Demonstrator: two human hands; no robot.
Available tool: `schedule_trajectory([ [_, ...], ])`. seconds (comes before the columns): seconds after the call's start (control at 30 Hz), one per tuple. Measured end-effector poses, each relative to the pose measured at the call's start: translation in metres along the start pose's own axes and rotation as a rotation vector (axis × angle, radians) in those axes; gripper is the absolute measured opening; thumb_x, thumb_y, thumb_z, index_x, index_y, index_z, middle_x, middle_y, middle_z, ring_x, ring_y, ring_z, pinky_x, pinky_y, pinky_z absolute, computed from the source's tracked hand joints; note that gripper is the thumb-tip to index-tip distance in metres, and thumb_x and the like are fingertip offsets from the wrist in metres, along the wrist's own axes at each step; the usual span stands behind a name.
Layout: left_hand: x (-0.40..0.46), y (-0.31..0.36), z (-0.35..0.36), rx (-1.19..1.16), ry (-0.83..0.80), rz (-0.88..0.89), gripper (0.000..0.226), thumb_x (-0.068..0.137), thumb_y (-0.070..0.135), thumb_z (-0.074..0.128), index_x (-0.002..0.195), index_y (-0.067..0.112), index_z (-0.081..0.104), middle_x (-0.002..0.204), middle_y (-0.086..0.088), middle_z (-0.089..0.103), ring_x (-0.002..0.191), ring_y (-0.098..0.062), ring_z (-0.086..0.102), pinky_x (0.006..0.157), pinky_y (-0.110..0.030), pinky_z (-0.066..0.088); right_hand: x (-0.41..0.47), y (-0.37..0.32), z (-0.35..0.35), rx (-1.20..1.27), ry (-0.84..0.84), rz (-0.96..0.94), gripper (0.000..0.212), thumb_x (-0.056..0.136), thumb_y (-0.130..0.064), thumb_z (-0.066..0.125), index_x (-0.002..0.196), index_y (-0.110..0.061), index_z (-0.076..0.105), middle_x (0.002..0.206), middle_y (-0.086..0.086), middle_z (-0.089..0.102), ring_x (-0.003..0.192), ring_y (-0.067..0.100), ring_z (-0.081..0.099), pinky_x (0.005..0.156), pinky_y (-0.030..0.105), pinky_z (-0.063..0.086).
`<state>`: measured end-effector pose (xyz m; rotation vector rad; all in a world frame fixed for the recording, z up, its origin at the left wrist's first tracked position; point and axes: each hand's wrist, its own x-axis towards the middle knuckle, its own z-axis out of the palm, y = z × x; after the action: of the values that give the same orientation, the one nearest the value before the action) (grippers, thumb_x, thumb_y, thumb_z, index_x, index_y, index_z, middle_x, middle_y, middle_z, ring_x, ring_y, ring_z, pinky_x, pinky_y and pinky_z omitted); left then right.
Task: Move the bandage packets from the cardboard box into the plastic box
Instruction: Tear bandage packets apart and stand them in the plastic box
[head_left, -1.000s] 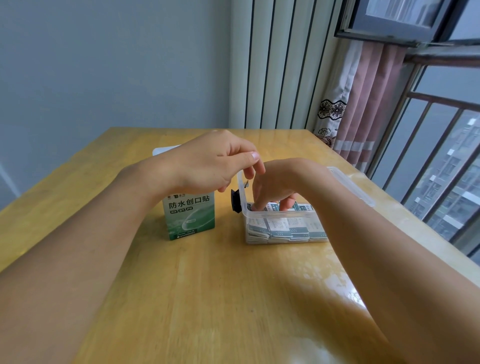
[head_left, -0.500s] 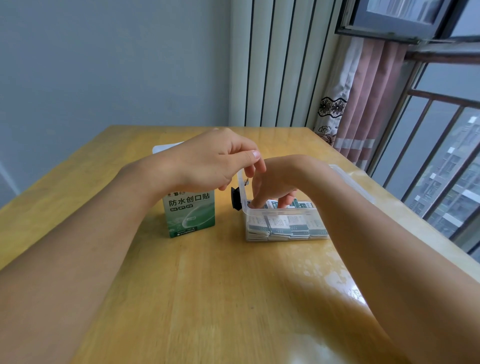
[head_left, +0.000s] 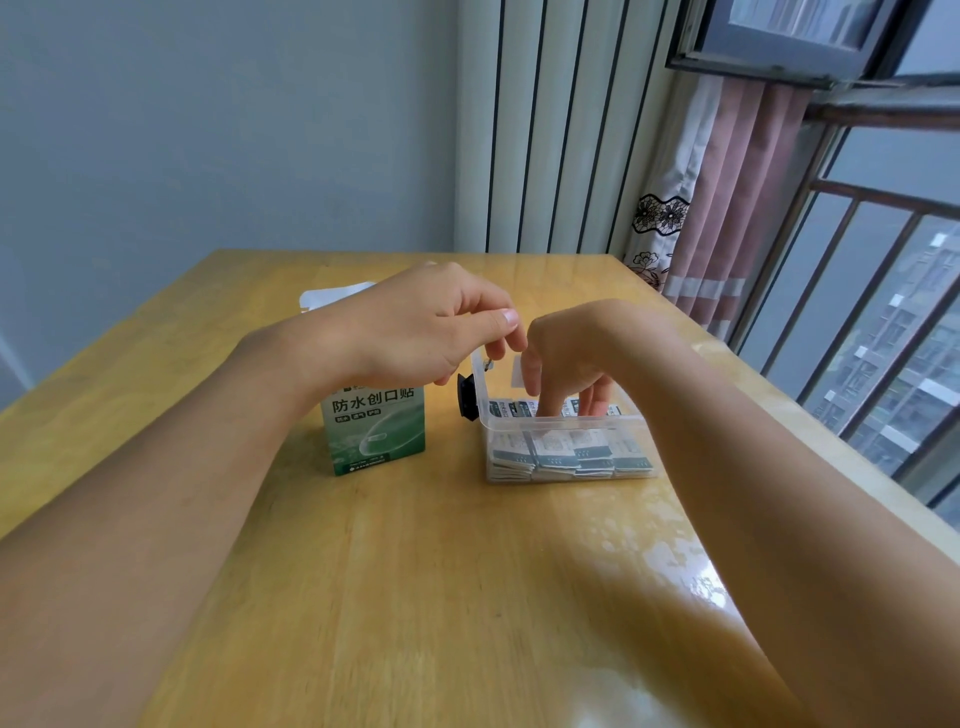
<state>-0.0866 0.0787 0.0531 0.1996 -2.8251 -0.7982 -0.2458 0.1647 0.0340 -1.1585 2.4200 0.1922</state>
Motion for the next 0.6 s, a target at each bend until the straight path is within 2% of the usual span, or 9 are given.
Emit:
schedule_trajectory([
  [0.2,0.000,0.000,0.000,0.005,-0.002,-0.003,0.033,0.106,0.034,0.042,0.104,0.026,0.074,0.096,0.009,0.071,0.050,-0.005,0.053,0.070,-0.037,0.056,0.005,-0.004,0.002,0.019,-0.004,-0.023,0.052,0.078,-0.018,0.084,0.124,-0.010,0.063,0.116,0.013,0.067,0.071,0.025,0.076,0.079,0.044,0.063],
  [0.33,0.000,-0.001,0.000,-0.005,-0.001,-0.007,0.033,0.106,0.035,0.042,0.103,0.027,0.074,0.095,0.010,0.071,0.051,-0.007,0.053,0.071,-0.038,0.055,-0.003,-0.002,-0.002,0.022,0.016,-0.037,0.050,0.080,-0.019,0.083,0.126,-0.013,0.063,0.110,0.007,0.070,0.066,0.019,0.076,0.084,0.041,0.061],
  [0.43,0.000,-0.001,-0.001,-0.006,-0.001,-0.009,0.032,0.106,0.035,0.042,0.103,0.028,0.074,0.095,0.010,0.071,0.051,-0.005,0.053,0.069,-0.035,0.054,-0.003,0.005,-0.006,-0.036,0.027,0.021,0.051,0.081,-0.013,0.081,0.128,-0.015,0.061,0.100,0.005,0.074,0.063,0.017,0.076,0.088,0.043,0.059],
  [0.6,0.000,-0.001,0.000,0.005,-0.002,-0.002,0.031,0.106,0.035,0.043,0.102,0.030,0.073,0.095,0.011,0.071,0.050,-0.004,0.054,0.074,-0.038,0.057,-0.002,0.004,0.003,-0.209,0.046,0.116,0.047,0.081,-0.007,0.078,0.125,-0.009,0.064,0.089,0.007,0.070,0.088,0.028,0.074,0.088,0.044,0.059],
])
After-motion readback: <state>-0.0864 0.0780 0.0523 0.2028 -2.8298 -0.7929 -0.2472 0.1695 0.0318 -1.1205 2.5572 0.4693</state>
